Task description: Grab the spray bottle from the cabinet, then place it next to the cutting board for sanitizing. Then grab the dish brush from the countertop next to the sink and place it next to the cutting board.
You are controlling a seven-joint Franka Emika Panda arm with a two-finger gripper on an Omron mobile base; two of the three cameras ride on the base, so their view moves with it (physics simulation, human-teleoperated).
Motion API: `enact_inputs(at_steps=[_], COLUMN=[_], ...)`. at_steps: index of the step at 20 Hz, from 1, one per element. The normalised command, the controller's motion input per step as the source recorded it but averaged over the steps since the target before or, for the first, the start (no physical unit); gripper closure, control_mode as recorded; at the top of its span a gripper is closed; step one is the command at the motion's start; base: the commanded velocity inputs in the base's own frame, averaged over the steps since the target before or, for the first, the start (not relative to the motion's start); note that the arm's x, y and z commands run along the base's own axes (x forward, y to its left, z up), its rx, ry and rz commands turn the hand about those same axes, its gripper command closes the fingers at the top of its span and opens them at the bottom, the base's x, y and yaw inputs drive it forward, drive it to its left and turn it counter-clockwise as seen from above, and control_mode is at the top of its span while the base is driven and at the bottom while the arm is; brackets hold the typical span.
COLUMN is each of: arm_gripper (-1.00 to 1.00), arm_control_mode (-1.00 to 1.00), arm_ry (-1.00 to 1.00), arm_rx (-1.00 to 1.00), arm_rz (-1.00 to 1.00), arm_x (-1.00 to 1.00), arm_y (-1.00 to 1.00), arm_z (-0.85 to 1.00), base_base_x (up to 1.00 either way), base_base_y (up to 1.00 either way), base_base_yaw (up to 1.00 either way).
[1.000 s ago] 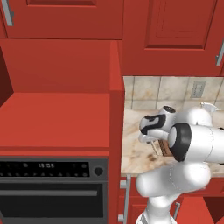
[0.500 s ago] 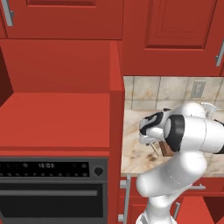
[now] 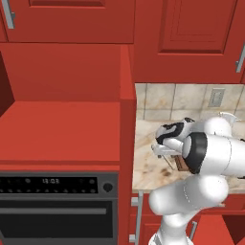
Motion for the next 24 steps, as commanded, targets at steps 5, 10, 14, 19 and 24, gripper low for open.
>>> enact_inputs(at_steps=[5, 10, 14, 19, 24], arm_gripper=[-1.0, -1.0, -1.0, -1.0, -1.0], arm_control_mode=[-1.0, -1.0, -1.0, -1.0, -1.0], arm_ry=[-0.18, -0.24, -0.21, -0.16, -0.08], arm_rx=[0.19, 0.15, 0.16, 0.12, 0.15], arm_rz=[-0.17, -0.16, -0.14, -0.08, -0.05], arm_x=[-0.49, -0.51, -0.64, -0.64, -0.66], arm_y=[-0.15, -0.21, -0.23, -0.1, -0.07], arm_z=[0.44, 0.61, 0.74, 0.74, 0.91], base_base_x=[0.0, 0.0, 0.0, 0.0, 0.0], base_base_y=[0.0, 0.0, 0.0, 0.0, 0.0], base_base_yaw=[0.0, 0.0, 0.0, 0.0, 0.0])
